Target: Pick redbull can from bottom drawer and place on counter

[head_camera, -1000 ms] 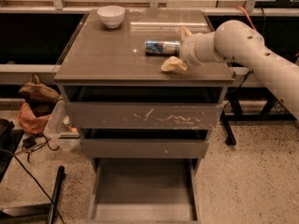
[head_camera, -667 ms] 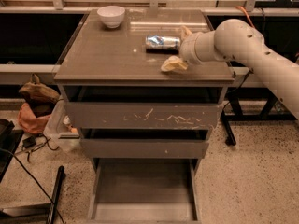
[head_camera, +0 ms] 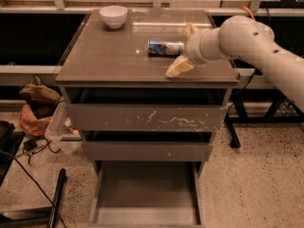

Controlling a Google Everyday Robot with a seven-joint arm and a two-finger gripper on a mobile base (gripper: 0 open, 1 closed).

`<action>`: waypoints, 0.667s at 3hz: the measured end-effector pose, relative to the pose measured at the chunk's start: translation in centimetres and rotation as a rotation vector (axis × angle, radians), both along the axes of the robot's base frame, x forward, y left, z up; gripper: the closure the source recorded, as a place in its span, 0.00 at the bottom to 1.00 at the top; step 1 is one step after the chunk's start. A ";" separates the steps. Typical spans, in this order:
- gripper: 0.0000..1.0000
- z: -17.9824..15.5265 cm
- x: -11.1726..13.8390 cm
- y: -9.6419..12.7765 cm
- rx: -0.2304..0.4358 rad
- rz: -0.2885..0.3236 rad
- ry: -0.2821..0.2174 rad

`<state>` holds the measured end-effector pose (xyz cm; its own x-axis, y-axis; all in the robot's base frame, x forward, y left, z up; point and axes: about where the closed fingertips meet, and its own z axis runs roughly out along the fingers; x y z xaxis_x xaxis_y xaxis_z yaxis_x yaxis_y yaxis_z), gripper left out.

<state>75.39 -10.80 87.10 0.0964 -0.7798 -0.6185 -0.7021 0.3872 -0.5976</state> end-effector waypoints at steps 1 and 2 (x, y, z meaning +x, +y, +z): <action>0.00 5.2 -2.4 -3.4 -0.108 -0.126 -0.116; 0.00 9.1 -5.3 -3.1 -0.238 -0.181 -0.213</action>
Offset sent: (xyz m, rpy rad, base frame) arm -0.2463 -0.0185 0.4625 -0.5178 -0.6650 -0.4963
